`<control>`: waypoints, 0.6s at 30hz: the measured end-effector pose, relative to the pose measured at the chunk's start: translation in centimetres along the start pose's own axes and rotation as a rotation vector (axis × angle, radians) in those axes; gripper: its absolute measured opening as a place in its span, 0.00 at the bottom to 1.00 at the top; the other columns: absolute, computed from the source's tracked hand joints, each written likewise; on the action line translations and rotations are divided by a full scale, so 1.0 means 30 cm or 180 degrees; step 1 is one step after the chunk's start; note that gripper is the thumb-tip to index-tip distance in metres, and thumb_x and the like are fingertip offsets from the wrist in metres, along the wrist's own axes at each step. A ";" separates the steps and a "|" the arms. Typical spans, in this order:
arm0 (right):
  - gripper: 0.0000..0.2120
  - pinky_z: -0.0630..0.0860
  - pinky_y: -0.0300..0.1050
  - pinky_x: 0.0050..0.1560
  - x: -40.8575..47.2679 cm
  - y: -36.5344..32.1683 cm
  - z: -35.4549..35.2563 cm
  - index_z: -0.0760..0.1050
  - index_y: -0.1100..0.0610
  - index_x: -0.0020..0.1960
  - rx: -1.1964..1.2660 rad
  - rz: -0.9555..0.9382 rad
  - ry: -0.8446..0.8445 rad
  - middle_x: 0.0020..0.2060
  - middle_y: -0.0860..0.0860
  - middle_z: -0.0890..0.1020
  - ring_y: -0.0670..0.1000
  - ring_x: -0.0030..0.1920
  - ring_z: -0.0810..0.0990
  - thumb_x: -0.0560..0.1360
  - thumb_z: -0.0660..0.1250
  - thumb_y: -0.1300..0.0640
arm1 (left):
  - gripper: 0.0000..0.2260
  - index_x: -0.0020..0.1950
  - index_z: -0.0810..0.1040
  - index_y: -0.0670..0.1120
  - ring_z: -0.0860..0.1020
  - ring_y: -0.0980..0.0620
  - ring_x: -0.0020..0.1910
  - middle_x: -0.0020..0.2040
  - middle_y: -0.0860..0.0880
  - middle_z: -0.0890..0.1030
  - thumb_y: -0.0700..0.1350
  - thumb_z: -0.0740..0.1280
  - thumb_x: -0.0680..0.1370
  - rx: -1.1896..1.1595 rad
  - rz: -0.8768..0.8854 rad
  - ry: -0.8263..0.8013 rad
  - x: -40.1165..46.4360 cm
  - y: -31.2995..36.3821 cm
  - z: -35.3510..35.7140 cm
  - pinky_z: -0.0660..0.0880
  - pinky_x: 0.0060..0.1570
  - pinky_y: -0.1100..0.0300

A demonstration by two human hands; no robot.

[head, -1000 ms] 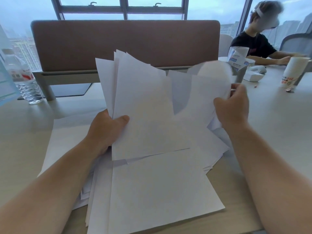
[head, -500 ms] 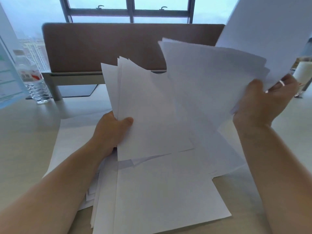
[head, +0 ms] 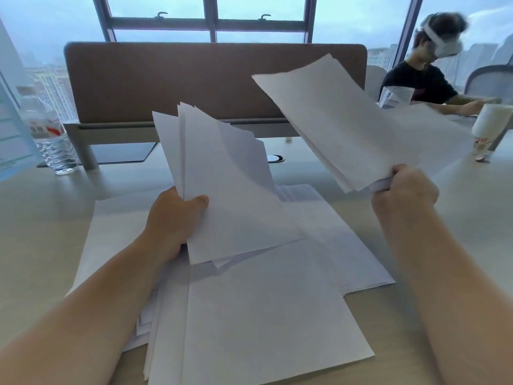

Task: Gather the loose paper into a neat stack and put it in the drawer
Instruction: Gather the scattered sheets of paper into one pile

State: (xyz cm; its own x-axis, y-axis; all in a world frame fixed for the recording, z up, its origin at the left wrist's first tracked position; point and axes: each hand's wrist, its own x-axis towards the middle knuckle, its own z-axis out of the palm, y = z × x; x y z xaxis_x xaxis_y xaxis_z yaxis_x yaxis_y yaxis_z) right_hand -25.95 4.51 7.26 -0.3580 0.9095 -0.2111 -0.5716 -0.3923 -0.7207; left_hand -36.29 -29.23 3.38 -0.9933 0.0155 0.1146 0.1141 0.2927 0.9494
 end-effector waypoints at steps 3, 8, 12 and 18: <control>0.19 0.79 0.42 0.33 -0.024 0.039 0.024 0.73 0.59 0.56 0.0006 0.0016 -0.0091 0.45 0.54 0.80 0.52 0.37 0.81 0.70 0.65 0.76 | 0.05 0.53 0.82 0.49 0.84 0.47 0.45 0.45 0.52 0.85 0.45 0.72 0.77 -0.0104 -0.0029 -0.0036 -0.006 0.008 0.003 0.79 0.41 0.56; 0.18 0.73 0.40 0.29 -0.095 0.148 0.042 0.66 0.55 0.50 -0.0691 0.0213 -0.0598 0.41 0.55 0.74 0.51 0.34 0.74 0.72 0.68 0.73 | 0.10 0.58 0.82 0.49 0.86 0.42 0.49 0.52 0.48 0.87 0.46 0.71 0.77 -0.0760 -0.0325 -0.0170 -0.023 0.029 0.009 0.83 0.52 0.44; 0.21 0.85 0.54 0.43 -0.180 0.234 0.031 0.71 0.62 0.61 -0.1473 0.0389 -0.1481 0.52 0.60 0.82 0.58 0.46 0.84 0.71 0.69 0.74 | 0.09 0.52 0.82 0.49 0.86 0.43 0.46 0.49 0.46 0.87 0.51 0.64 0.83 -0.0814 -0.0427 -0.0271 -0.035 0.040 0.019 0.84 0.48 0.47; 0.18 0.84 0.63 0.46 -0.239 0.265 0.006 0.75 0.56 0.57 -0.2141 0.0844 -0.2192 0.51 0.60 0.85 0.62 0.48 0.85 0.73 0.68 0.74 | 0.08 0.48 0.81 0.51 0.85 0.41 0.50 0.50 0.48 0.87 0.52 0.70 0.71 -0.0342 -0.0143 -0.0316 -0.036 0.032 0.015 0.82 0.57 0.38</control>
State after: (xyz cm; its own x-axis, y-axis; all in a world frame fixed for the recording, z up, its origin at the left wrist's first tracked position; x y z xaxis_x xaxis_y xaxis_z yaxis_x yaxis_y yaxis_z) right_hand -28.07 -5.15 3.16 -0.8852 0.4423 -0.1439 0.0495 -0.2179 -0.9747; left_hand -35.12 -28.54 4.04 -0.9938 0.1008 0.0470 0.0657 0.1912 0.9794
